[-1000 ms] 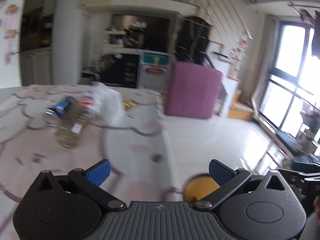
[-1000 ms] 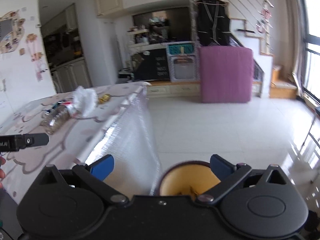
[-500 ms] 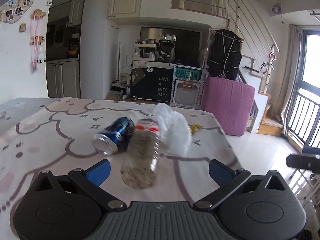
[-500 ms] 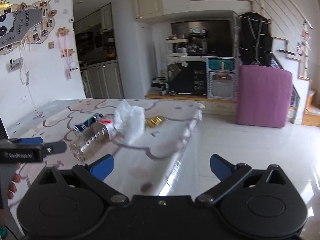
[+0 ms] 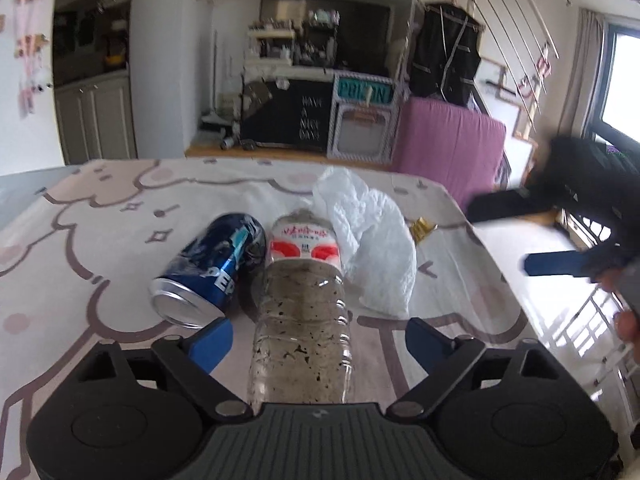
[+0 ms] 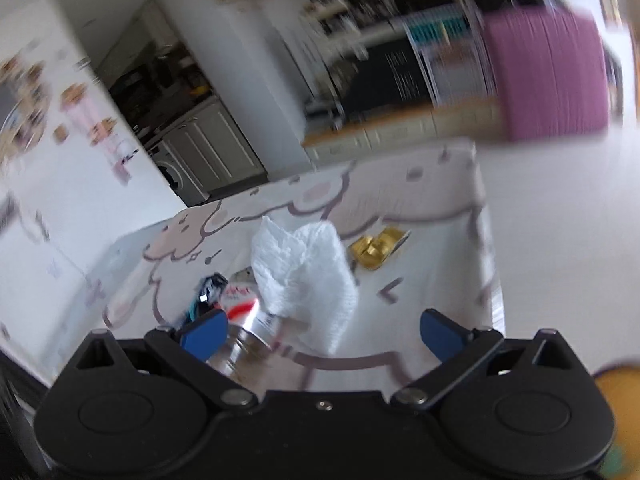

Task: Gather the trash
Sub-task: 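Grasp the clear water bottle with the left tool while the right tool grasps the white tissue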

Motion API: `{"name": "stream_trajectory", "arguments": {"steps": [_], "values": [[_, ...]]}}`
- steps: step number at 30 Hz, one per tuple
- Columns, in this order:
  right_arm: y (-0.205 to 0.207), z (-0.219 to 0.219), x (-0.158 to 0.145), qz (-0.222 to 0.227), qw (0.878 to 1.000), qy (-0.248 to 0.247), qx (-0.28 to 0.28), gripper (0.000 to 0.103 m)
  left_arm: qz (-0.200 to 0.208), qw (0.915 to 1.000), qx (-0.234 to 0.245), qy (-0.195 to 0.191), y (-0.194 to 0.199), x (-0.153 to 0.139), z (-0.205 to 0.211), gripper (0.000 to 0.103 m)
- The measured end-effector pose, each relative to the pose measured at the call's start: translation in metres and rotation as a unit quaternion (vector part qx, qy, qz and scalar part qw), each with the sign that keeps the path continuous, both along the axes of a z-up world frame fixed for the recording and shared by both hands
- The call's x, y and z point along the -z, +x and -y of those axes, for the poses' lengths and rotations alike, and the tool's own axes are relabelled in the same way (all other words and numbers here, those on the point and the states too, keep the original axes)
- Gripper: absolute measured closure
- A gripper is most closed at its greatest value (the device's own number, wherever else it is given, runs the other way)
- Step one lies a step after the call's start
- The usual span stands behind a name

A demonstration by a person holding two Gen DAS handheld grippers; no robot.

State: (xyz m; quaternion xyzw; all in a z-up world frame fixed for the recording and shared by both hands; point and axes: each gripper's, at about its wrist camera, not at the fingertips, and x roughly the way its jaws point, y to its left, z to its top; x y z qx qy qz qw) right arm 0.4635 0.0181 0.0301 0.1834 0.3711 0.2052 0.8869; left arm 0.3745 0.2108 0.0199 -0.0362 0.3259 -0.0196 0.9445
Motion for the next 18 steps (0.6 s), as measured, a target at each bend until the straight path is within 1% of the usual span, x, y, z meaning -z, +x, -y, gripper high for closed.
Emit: {"name": "stream_trajectory", "arguments": {"steps": [2,4,6,8,11,14,18], "values": [[0.019,-0.008,0.012,-0.047,0.998,0.038,0.013,0.0,-0.011,0.9999,0.004,0.002,0.009,0.003,-0.003,0.013],[0.037,-0.016,0.025,-0.09,0.993,0.069,0.024,0.0,-0.018,0.9998,0.007,-0.003,0.016,0.005,-0.005,0.014],[0.053,-0.026,0.036,-0.119,0.989,0.083,0.032,0.0,-0.026,0.9995,0.011,-0.012,0.024,0.005,-0.007,0.017],[0.066,-0.037,0.045,-0.137,0.986,0.09,0.037,0.0,-0.033,0.9992,0.015,-0.017,0.031,0.007,-0.008,0.019],[0.084,-0.049,0.057,-0.169,0.978,0.113,0.049,0.0,-0.044,0.9987,0.018,-0.02,0.041,0.008,-0.009,0.023],[0.099,-0.06,0.068,-0.182,0.973,0.123,0.073,0.0,-0.048,0.9984,0.019,-0.022,0.048,0.009,-0.011,0.025],[0.114,-0.075,0.066,-0.161,0.978,0.107,0.083,0.001,-0.055,0.9982,0.015,-0.019,0.055,0.009,-0.014,0.037]]}}
